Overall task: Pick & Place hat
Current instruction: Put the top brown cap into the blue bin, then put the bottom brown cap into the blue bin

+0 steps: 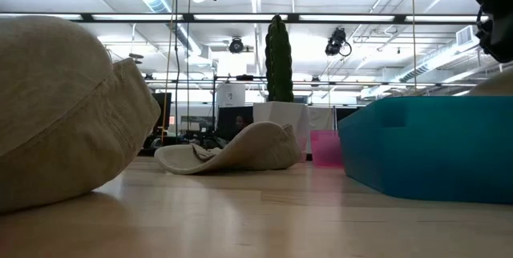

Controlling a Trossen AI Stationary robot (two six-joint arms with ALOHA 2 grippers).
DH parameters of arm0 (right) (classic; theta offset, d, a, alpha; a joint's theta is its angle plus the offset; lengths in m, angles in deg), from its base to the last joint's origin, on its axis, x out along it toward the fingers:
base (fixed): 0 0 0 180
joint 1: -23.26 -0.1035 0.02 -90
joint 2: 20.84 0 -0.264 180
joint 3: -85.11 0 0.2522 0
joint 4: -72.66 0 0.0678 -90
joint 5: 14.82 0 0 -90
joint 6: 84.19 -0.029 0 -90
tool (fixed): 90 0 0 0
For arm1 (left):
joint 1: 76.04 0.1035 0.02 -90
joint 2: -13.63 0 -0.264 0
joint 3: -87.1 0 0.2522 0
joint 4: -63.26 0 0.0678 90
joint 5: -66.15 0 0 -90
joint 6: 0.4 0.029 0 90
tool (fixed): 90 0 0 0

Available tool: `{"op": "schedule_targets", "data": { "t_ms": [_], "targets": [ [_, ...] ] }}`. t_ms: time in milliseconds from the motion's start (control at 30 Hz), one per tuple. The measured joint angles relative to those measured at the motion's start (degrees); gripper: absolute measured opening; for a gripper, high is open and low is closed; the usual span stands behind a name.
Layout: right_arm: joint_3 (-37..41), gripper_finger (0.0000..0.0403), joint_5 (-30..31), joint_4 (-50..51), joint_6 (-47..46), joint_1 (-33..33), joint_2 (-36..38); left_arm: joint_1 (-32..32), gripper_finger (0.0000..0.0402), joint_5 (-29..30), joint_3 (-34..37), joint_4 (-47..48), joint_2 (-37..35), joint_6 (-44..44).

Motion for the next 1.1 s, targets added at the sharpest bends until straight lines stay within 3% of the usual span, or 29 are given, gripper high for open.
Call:
{"op": "schedule_targets", "data": {
  "t_ms": [267, 700, 800, 933, 1100],
  "targets": [
    [0.0, 0.0299, -7.7, 7.5, 0.9, 0.0, 0.4, 0.0, 0.0169, 0.0, 0.0, 0.0, 0.0, 0.1],
    [-8.3, 0.0299, -8.0, 20.2, -0.5, 0.0, 0.7, 0.1, 0.0169, 0.0, 0.0, 0.1, 0.0, 0.3],
    [-10.1, 0.0299, -6.6, 19.0, -1.2, 0.0, 0.6, 0.1, 0.0169, -0.1, 0.0, 0.3, 0.0, 0.2],
    [-11.7, 0.0299, -3.0, 12.0, 0.4, 0.0, 0.6, 0.1, 0.0169, -5.0, 0.0, 2.5, 0.0, -2.0],
    [-11.9, 0.0299, 8.1, 0.1, 6.6, 0.0, 0.5, 0.1, 0.0169, -12.6, 0.0, 7.0, 0.0, -9.1]
  ]
}}
